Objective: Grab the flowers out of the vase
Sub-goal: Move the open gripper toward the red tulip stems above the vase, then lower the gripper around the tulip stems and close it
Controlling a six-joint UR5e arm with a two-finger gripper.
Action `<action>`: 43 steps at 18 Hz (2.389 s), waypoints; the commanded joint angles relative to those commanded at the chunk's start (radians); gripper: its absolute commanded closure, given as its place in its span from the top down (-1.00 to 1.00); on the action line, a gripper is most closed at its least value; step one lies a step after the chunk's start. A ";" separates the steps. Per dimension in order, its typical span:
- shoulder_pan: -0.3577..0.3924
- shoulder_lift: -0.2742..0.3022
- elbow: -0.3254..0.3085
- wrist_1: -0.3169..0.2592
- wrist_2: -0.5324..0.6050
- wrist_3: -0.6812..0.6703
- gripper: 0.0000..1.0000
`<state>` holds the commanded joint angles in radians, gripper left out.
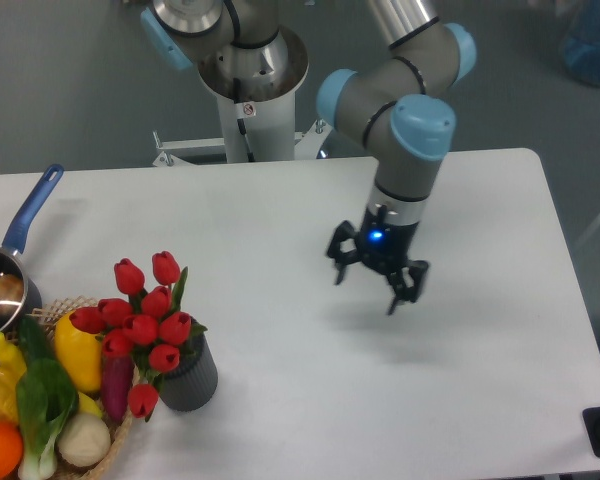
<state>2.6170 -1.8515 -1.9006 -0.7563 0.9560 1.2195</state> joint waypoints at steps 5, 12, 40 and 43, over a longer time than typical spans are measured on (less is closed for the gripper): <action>-0.015 0.034 -0.003 0.000 -0.253 -0.002 1.00; -0.100 0.034 -0.008 0.002 -0.367 -0.046 1.00; -0.166 -0.012 0.028 0.002 -0.487 -0.084 -1.00; -0.158 0.002 0.029 0.002 -0.487 -0.109 -1.00</action>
<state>2.4589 -1.8500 -1.8715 -0.7547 0.4694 1.1106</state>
